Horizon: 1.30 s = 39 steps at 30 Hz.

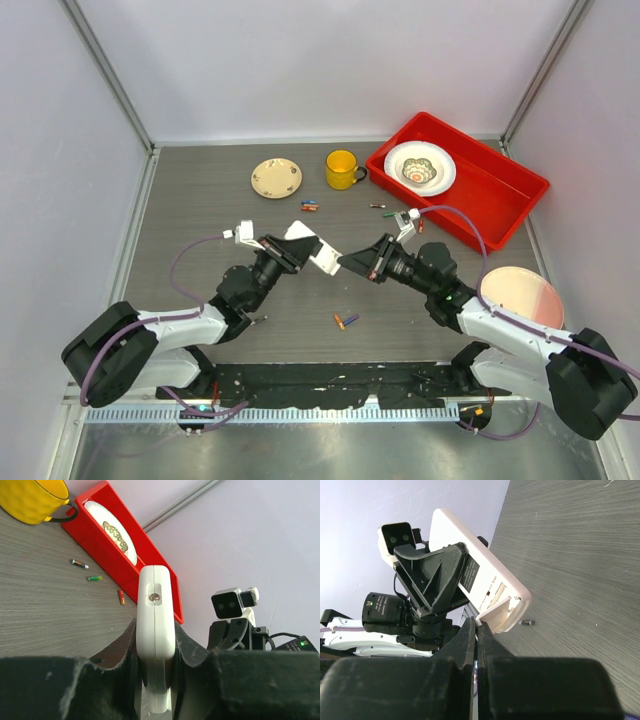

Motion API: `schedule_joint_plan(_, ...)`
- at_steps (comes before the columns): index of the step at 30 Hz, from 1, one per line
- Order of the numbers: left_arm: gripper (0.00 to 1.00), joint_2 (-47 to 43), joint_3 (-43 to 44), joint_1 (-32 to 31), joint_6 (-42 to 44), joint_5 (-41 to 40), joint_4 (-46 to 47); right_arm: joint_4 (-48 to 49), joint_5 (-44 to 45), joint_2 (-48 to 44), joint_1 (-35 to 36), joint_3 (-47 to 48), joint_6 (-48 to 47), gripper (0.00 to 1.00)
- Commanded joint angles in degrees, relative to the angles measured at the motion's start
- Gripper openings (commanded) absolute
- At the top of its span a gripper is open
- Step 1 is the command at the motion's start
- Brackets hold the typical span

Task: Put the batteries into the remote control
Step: Remove the battery cover from the remote control, then place the battery cover at the center of the board.

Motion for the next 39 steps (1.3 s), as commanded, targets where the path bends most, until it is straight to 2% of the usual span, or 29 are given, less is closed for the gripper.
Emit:
schedule_joint_plan(1, 0.00, -1.8, -0.3, 1.3, 0.9, -3.1, 3.1, 2.9, -4.3, -3.0, -1.7, -0.9, -1.0, 0.01)
schedule_joint_plan(7, 0.00, -7.3, 0.4, 5.7, 1.2, -7.2, -10.6, -4.0, -6.1, -12.8, -6.6, -1.8, -4.7, 0.01)
schedule_joint_plan(11, 0.00, -11.8, 0.5, 8.0, 1.1, -8.6, -15.4, -5.0, -6.1, -12.2, -8.7, -2.3, -5.1, 0.01)
schedule_joint_plan(15, 0.00, -14.7, 0.4, 8.3, 0.4, -6.5, -17.6, -3.2, 4.8, -8.4, -9.3, -4.0, -5.9, 0.01)
schedule_joint_plan(17, 0.00, -15.8, -0.2, 8.3, -0.8, -5.2, -18.7, 0.6, 6.9, -3.8, -9.6, -3.8, -6.4, 0.01)
schedule_joint_plan(19, 0.00, -17.8, -1.8, 8.3, -1.9, -4.0, -18.7, 0.3, 3.5, 1.4, -11.5, -1.0, -9.1, 0.01)
schedule_joint_plan(20, 0.00, -18.7, -2.4, 8.3, -3.2, -3.6, -18.6, 0.4, 1.6, 6.8, -12.2, 2.0, -9.9, 0.01)
schedule_joint_plan(22, 0.00, -21.2, -4.0, 8.3, -4.0, -3.1, -18.9, 4.3, -2.5, 11.2, -13.8, 3.2, -9.9, 0.01)
schedule_joint_plan(31, 0.00, -30.6, -7.1, 8.3, -4.9, -2.0, -23.8, 16.9, -9.5, 35.5, -17.3, 10.8, -7.7, 0.01)
schedule_joint_plan(35, 0.00, -34.4, -8.4, 8.3, -4.8, -2.9, -25.0, 24.8, -12.1, 42.2, -18.4, 11.4, -2.2, 0.01)
schedule_joint_plan(39, 0.00, -34.9, -9.1, 8.3, -4.9, -3.3, -24.7, 28.4, -13.8, 45.6, -19.0, 10.6, -0.1, 0.01)
